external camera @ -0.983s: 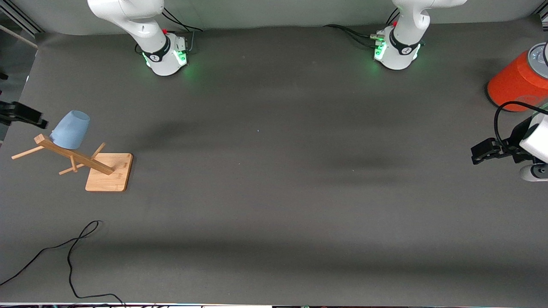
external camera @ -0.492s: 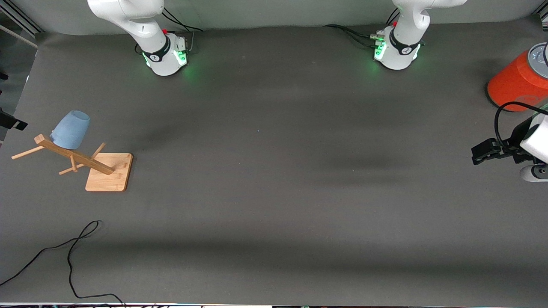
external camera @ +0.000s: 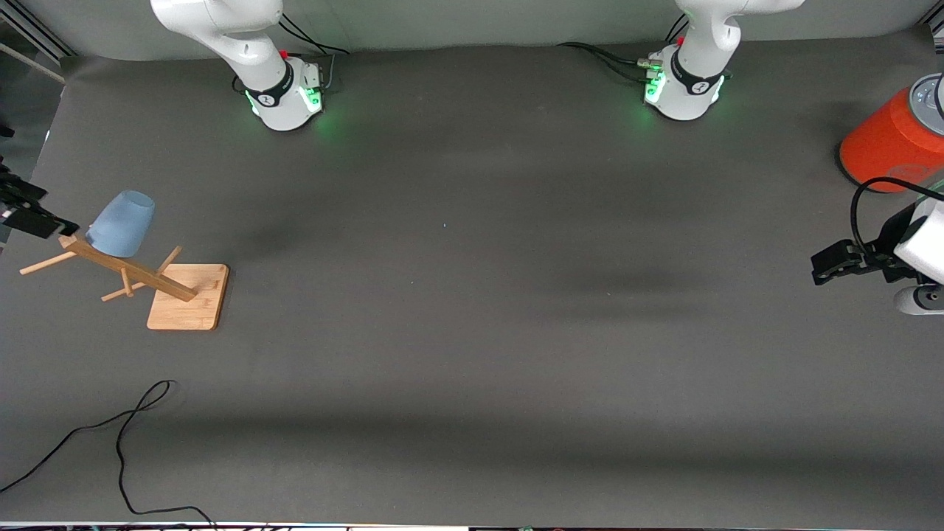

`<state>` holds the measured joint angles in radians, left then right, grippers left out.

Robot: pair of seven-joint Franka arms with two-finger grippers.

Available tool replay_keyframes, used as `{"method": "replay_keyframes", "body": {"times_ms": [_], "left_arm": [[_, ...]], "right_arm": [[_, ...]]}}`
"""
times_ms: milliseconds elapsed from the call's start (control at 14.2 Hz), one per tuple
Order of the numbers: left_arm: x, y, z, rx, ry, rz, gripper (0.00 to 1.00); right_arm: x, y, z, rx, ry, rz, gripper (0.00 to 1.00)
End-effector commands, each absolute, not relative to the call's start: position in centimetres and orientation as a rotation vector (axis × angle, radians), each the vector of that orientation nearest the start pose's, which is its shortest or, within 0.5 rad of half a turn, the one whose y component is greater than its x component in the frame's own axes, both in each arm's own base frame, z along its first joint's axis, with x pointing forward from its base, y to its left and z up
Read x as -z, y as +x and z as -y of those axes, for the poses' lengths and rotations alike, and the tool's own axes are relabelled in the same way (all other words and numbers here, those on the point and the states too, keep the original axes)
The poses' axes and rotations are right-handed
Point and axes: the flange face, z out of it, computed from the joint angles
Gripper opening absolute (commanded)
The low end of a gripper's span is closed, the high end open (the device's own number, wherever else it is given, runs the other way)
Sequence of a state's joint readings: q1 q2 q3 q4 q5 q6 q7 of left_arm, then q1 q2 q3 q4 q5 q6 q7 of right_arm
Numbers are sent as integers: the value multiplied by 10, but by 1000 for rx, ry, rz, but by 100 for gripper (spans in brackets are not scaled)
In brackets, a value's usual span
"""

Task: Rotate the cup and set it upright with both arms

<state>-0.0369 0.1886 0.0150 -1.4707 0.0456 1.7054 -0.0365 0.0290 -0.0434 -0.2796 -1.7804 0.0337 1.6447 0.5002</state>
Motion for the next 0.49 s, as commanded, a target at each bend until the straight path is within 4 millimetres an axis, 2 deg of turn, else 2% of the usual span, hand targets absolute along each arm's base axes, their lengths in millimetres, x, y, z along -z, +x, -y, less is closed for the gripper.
{"method": "replay_keyframes", "body": {"times_ms": [0, 211, 421], "left_arm": [[-577, 626, 12, 88, -3092, 18, 100], [-577, 626, 12, 88, -3092, 18, 100], [-577, 626, 11, 88, -3095, 23, 100]], "right_arm": [[-525, 497, 126, -116, -2835, -1167, 100], [-492, 496, 125, -102, -2833, -1174, 100], [-468, 494, 124, -105, -2833, -1181, 100]]}}
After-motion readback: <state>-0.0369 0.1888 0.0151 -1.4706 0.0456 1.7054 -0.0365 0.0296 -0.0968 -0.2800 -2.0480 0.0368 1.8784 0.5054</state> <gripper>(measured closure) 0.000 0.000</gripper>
